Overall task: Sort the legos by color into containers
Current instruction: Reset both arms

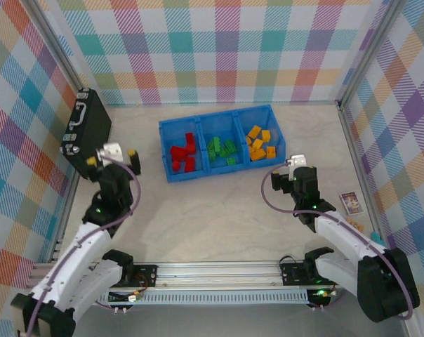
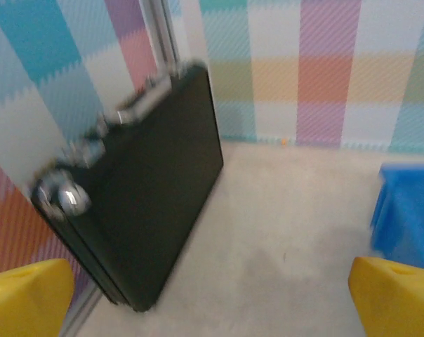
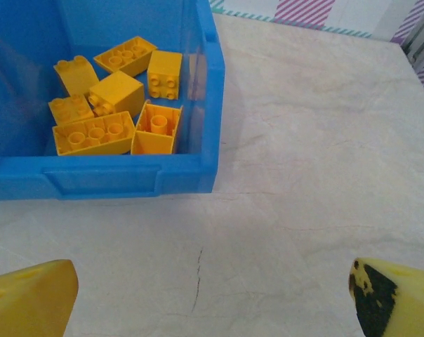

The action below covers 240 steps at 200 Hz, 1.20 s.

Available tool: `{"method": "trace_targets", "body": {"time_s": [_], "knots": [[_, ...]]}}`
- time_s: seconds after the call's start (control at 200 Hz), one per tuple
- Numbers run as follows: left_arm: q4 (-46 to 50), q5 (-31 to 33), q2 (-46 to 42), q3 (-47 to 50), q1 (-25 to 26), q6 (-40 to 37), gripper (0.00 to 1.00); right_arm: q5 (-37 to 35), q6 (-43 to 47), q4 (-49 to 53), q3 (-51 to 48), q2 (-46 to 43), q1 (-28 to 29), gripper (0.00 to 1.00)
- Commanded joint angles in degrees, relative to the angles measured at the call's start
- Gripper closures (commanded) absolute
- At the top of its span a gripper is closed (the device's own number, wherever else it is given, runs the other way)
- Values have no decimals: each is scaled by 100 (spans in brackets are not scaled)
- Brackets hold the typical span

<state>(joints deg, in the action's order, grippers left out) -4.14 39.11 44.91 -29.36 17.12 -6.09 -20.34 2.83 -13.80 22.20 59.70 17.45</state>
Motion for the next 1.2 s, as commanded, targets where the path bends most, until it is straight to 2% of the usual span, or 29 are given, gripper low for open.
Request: {"method": "trace_targets", "body": {"time_s": [0.0, 0.065, 0.205, 0.325, 0.395, 0.455, 0.49, 0.525, 0.55, 0.595, 0.63, 0.655, 0.68, 0.7, 0.735, 0.78, 0.865, 0.905, 0.945, 0.985, 1.195], "knots": [[-2458, -892, 235, 1348, -116, 147, 0, 532, 22, -931, -101, 258, -113, 1], [-3441, -959, 953, 1657, -236, 159, 0, 764, 21, -1191, -153, 430, -186, 1], [-5004, -1076, 2916, 1500, -318, 7, 0, 924, -75, -1447, -136, 929, -269, 1], [-5736, -1199, 4422, 1085, -394, -59, 0, 1033, -32, -1756, -132, 1197, -312, 1], [-4824, -1655, 4059, 982, -630, 281, 0, 1095, 15, -2176, -182, 1353, -383, 1], [-5289, -2418, 4427, 1086, -1064, 512, 0, 1306, 58, -2387, -81, 1573, -497, 1], [-5684, -2635, 4717, 1022, -1198, 520, 0, 1421, 70, -1967, 161, 1719, -592, 1], [-4816, -2768, 4506, 763, -1242, 605, 0, 1517, 141, -1812, 356, 1898, -660, 1], [-4240, -2770, 4453, 551, -1253, 617, 0, 1534, 219, -1715, 470, 1999, -680, 1], [-4795, -2793, 4608, 674, -1244, 551, 0, 1513, 532, -1847, 543, 2164, -706, 1], [-4565, -2797, 4547, 621, -1248, 585, 0, 1543, 634, -2155, 487, 2312, -783, 1], [-4522, -2798, 4539, 612, -1247, 591, 0, 1586, 513, -2669, 413, 2481, -909, 1], [-4665, -2779, 4583, 636, -1244, 567, 0, 1489, 237, -2423, 542, 2499, -1043, 1], [-4671, -2785, 4584, 636, -1247, 561, 0, 1717, 8, -2149, 635, 2516, -1265, 1], [-4555, -2790, 4553, 617, -1246, 574, 0, 2282, -247, -2493, 577, 2695, -1628, 1], [-4662, -2787, 4579, 632, -1242, 561, 0, 2585, -429, -2582, 496, 2665, -1902, 1], [-4642, -2783, 4573, 633, -1246, 560, 0, 2754, -389, -3696, 75, 2931, -1903, 1], [-4613, -2786, 4563, 625, -1247, 570, 0, 2677, -364, -3143, 199, 2796, -1904, 1], [-4626, -2784, 4571, 628, -1247, 564, 0, 2667, -375, -3520, 135, 2902, -1900, 1], [-4616, -2785, 4571, 625, -1244, 560, 0, 2663, -360, -3238, 176, 2808, -1900, 1], [-4604, -2777, 4569, 616, -1240, 560, 0, 2671, -362, -3340, 152, 2827, -1901, 1]]}}
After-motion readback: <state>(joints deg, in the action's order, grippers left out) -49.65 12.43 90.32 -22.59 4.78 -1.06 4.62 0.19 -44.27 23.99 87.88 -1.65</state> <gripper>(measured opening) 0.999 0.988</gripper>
